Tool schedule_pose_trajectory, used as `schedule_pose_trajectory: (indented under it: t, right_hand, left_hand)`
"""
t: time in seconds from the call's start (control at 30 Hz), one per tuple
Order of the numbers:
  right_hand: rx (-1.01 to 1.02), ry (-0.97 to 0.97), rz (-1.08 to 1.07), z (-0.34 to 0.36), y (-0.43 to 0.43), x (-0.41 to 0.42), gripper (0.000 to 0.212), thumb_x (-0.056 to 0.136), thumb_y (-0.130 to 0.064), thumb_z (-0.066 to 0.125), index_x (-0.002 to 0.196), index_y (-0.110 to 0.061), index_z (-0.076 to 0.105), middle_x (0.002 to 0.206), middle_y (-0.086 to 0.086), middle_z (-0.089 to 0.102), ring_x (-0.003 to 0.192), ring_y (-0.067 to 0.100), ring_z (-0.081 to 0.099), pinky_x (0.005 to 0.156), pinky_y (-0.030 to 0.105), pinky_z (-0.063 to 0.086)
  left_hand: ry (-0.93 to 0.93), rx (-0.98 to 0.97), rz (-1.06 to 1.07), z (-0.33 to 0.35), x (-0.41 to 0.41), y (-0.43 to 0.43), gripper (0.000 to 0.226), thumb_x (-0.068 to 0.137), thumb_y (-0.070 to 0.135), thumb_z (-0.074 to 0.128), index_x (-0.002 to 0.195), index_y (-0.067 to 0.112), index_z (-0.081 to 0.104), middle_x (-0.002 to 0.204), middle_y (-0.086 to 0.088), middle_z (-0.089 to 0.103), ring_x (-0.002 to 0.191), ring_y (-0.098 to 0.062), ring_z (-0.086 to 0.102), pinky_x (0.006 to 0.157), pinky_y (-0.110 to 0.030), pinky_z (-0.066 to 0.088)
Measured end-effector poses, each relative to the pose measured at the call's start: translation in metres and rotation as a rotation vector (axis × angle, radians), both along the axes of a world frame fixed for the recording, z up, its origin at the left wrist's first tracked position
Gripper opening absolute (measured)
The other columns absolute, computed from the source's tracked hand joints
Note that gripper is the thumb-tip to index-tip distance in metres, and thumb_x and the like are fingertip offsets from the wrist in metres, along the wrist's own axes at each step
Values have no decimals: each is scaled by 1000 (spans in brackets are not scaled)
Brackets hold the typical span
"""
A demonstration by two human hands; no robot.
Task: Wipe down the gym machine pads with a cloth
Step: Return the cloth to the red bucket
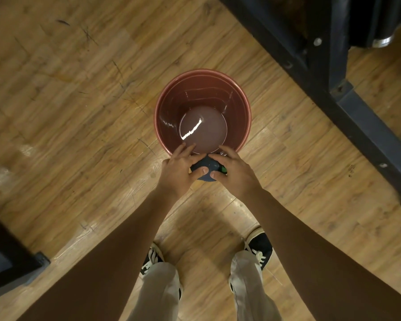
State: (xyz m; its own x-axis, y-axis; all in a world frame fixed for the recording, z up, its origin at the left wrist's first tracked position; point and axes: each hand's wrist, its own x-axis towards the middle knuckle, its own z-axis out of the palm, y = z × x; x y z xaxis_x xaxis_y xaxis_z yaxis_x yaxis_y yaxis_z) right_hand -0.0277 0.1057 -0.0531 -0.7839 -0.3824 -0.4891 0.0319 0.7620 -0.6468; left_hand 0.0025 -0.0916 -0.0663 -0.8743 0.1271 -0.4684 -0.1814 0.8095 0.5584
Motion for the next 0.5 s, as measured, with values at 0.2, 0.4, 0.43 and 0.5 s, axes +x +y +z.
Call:
schedule_pose_trajectory:
  t: [0.2, 0.4, 0.43, 0.5]
  right_hand:
    - [26, 48, 31, 14, 3, -2, 57, 92, -22, 70, 147, -23, 53, 157, -1, 39, 128, 24, 55, 102, 46, 50]
    - [35, 101, 44, 23, 3, -1, 58, 89, -18, 72, 145, -20, 56, 154, 0, 46, 120, 28, 61, 98, 49, 50]
    - [32, 96, 35, 22, 3, -1, 58, 90, -17, 72, 145, -20, 56, 154, 1, 46, 122, 28, 61, 100, 50, 50]
    - [32, 89, 21, 18, 3, 0, 58, 90, -16, 72, 146, -20, 56, 155, 2, 46, 124, 28, 60, 101, 50, 50]
  left_hand:
    - [37, 83, 21, -2, 13, -2, 65, 94, 56, 53, 152, 27, 45, 157, 1, 41, 146, -25, 33, 115, -51, 37]
    - [48, 55, 43, 0, 10, -1, 66, 93, 35, 68, 153, 34, 42, 157, 2, 40, 145, -26, 34, 114, -49, 38]
    - [55, 52, 45, 0, 8, -1, 66, 93, 32, 69, 153, 34, 42, 156, 2, 41, 145, -25, 34, 114, -49, 38]
    - [82, 41, 35, -1, 6, 0, 64, 92, 28, 70, 151, 31, 45, 153, -1, 44, 143, -25, 36, 113, -48, 39]
